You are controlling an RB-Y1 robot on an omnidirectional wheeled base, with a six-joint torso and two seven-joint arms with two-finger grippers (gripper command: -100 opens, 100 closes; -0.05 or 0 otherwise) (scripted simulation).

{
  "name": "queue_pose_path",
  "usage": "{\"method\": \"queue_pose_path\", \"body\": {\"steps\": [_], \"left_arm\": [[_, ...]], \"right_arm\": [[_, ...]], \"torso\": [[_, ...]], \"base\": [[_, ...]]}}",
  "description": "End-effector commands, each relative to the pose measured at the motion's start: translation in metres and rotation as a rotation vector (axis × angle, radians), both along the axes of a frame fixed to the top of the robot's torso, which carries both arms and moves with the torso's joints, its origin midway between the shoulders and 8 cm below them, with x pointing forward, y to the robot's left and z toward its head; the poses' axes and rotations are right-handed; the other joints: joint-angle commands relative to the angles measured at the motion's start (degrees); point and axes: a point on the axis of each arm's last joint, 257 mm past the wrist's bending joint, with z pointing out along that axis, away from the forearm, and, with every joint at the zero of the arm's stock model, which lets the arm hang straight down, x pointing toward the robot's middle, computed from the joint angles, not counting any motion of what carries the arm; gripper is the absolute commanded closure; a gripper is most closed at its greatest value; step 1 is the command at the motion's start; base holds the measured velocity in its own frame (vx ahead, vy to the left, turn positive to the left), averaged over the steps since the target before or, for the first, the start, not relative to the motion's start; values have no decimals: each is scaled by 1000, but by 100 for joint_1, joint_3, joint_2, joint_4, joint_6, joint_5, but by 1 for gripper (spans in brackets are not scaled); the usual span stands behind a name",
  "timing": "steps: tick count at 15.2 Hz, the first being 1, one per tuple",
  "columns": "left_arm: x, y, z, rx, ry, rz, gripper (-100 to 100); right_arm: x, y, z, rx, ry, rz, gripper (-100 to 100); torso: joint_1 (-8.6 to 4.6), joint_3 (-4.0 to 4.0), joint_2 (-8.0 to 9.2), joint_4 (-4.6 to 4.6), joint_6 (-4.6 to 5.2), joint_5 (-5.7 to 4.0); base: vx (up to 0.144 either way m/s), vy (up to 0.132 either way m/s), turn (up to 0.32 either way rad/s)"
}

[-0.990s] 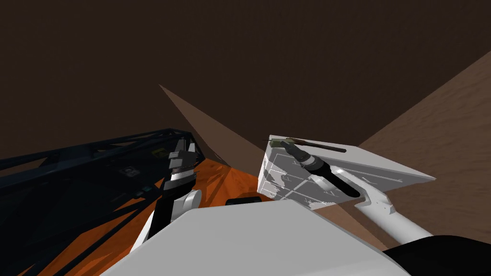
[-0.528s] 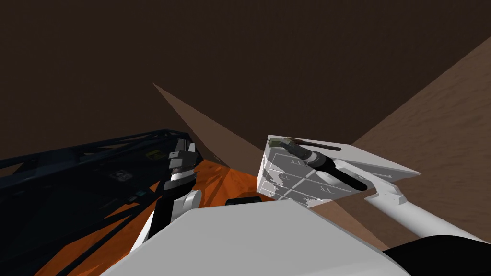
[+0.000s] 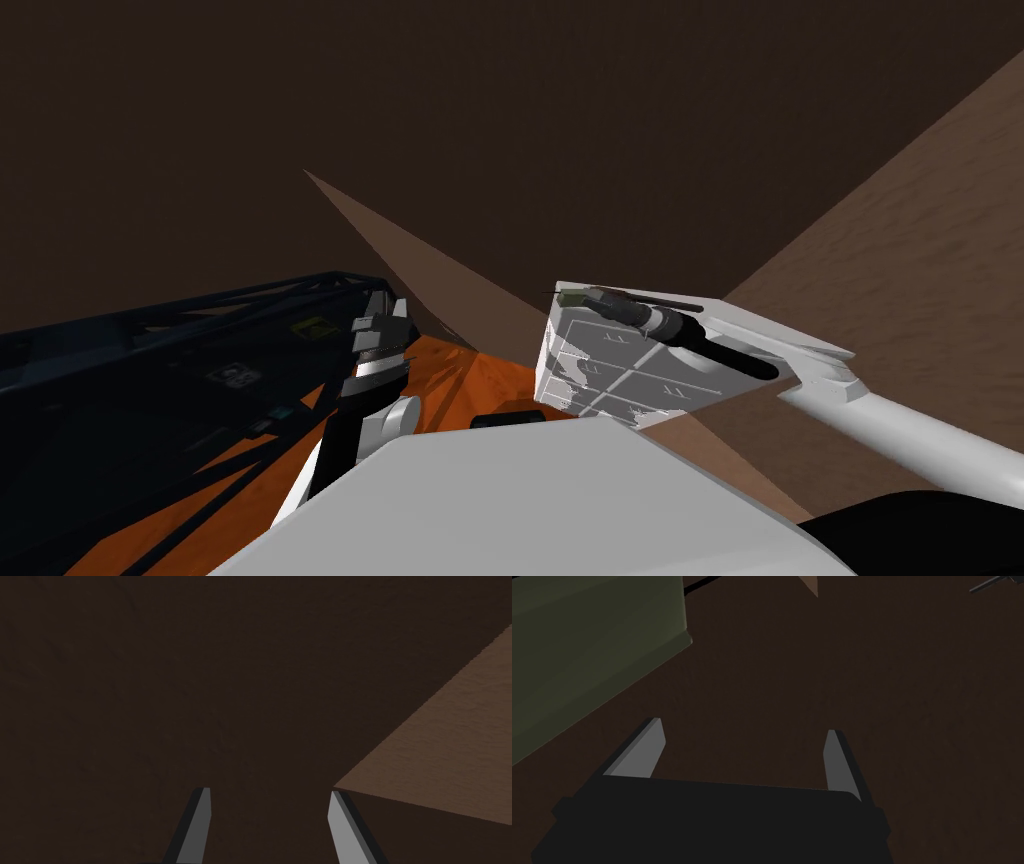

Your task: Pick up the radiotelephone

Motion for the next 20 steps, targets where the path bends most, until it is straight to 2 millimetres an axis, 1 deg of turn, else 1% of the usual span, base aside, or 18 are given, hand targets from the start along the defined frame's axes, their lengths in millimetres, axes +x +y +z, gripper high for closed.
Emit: {"method": "queue_pose_path", "body": {"steps": [1, 4, 5, 8, 9, 13, 14, 17, 18, 20], "left_arm": [[0, 0, 0, 0, 0, 0, 0], [0, 0, 0, 0, 0, 0, 0], [0, 0, 0, 0, 0, 0, 0], [0, 0, 0, 0, 0, 0, 0], [0, 0, 0, 0, 0, 0, 0], [0, 0, 0, 0, 0, 0, 0], [0, 0, 0, 0, 0, 0, 0], [0, 0, 0, 0, 0, 0, 0], [0, 0, 0, 0, 0, 0, 0], [0, 0, 0, 0, 0, 0, 0]], "right_arm": [[1, -2, 0, -55, 2, 18, -100], [2, 3, -1, -97, 9, 39, -100], [4, -4, -1, -145, 8, 47, -100], [4, 3, -2, -199, 17, 74, -100], [6, -5, -1, -237, 15, 78, -100], [7, 3, -2, -301, 25, 111, -100], [10, -4, -2, -347, 27, 119, -100], [10, 3, -3, -402, 35, 148, -100], [13, -4, -2, -439, 37, 153, -100], [13, 1, -2, -478, 42, 173, -100]], "torso": [[0, 0, 0, 0, 0, 0], [2, -1, 0, -1, -3, 0], [2, 0, 1, 0, -3, 0], [1, -1, -1, -1, -2, 0], [2, -1, -1, -1, -4, 0], [3, -2, -2, -1, -4, 0], [3, -1, 0, -1, -4, 0], [3, -2, -3, -1, -3, 0], [3, -2, -2, -1, -4, 1], [2, -3, -5, -1, -1, 0]], "base": [[19, 0, -120], [8, 2, -12], [12, -2, -101], [15, 2, -57], [16, 1, -81], [14, 2, -38], [16, -2, -106], [19, 3, -54], [22, 1, -82], [25, 3, -82]]}}
